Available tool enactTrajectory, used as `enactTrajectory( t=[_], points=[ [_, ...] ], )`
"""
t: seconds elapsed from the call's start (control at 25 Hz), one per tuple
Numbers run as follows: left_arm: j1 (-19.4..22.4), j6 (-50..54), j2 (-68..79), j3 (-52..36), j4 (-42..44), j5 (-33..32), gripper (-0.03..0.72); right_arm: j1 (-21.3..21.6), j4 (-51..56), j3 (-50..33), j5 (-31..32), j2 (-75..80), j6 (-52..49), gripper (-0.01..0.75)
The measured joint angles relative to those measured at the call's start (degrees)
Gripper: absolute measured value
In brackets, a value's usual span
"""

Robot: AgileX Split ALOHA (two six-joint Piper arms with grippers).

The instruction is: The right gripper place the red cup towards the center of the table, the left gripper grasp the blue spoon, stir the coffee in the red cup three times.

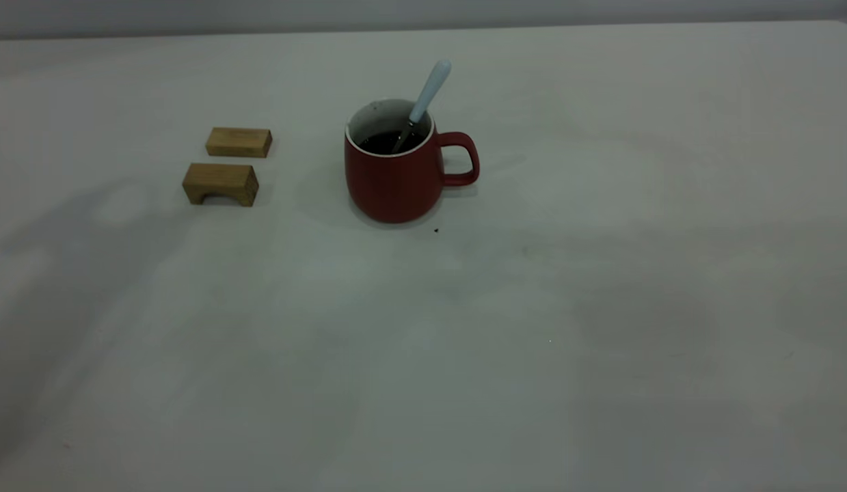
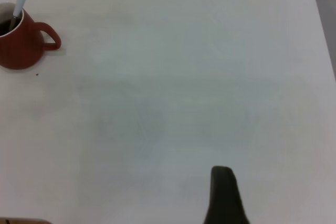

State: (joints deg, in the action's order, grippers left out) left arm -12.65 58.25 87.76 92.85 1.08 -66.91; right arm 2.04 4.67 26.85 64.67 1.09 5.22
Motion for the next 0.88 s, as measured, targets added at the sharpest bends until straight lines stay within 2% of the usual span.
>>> enactTrajectory(
  t=[0.08, 0.2, 0.28, 0.4, 0.56, 0.88],
  points=[
    [0.0, -8.6, -3.8, -0.1, 3.5, 0.0, 0.331, 0.0, 0.0, 0.0, 0.0, 0.0, 0.0, 0.570],
    [0.0, -29.7, -10.0, -2.7, 5.5, 0.0, 0.329, 0.0, 0.0, 0.0, 0.0, 0.0, 0.0, 0.570],
    [0.0, -44.0, -15.2, -6.3, 4.7, 0.1, 0.329, 0.0, 0.0, 0.0, 0.0, 0.0, 0.0, 0.570],
    [0.0, -56.3, -24.7, -15.1, 2.1, 0.8, 0.329, 0.0, 0.0, 0.0, 0.0, 0.0, 0.0, 0.570],
    [0.0, -60.1, -40.4, -27.7, -0.3, 2.2, 0.329, 0.0, 0.0, 0.0, 0.0, 0.0, 0.0, 0.570],
    [0.5, -60.5, -64.9, -52.3, -0.5, 2.1, 0.329, 0.0, 0.0, 0.0, 0.0, 0.0, 0.0, 0.570]
  ],
)
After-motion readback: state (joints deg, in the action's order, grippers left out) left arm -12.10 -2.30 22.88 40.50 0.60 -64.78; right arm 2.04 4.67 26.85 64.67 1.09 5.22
